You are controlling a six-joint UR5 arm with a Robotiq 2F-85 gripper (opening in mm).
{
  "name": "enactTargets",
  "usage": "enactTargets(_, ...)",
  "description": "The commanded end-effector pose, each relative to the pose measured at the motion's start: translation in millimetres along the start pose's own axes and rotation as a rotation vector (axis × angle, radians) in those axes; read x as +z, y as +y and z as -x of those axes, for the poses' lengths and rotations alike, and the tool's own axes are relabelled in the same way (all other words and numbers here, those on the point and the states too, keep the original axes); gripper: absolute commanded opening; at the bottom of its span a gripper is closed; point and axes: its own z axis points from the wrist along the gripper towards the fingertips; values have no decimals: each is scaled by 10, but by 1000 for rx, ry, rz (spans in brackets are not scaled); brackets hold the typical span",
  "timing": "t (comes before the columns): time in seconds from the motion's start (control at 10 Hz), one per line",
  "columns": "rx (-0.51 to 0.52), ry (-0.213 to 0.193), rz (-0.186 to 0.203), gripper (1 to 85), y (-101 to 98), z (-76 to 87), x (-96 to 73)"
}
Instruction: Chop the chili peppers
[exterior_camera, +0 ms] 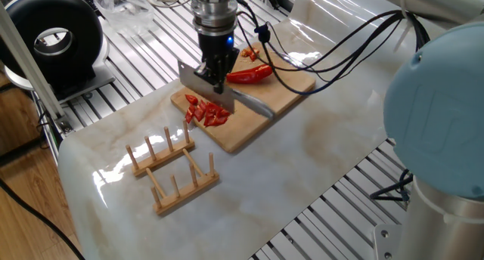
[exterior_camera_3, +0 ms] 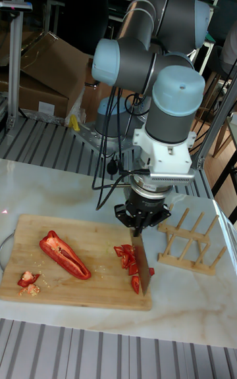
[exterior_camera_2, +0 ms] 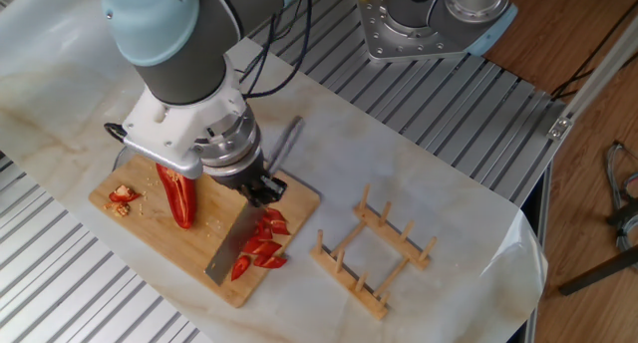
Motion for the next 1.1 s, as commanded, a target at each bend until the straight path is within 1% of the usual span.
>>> enactTargets(0.0, 89, -10, 88, 13, 258, 49, -30)
enactTargets(0.1, 119, -11, 126, 13, 357, 74, -30)
enactTargets(0.3, 154, -12, 152, 13, 457, 137, 29)
enactTargets(0.4, 174, -13, 181, 13, 571, 159, 52)
enactTargets(0.5, 173, -14, 188, 13, 623, 171, 86)
enactTargets(0.6, 172, -18, 186, 13, 649, 187, 121)
enactTargets(0.7, 165, -18, 164, 13, 624, 196, 176)
enactTargets(0.8, 154, -14, 132, 13, 571, 199, 240)
enactTargets(1.0, 164, -17, 131, 13, 616, 246, 329)
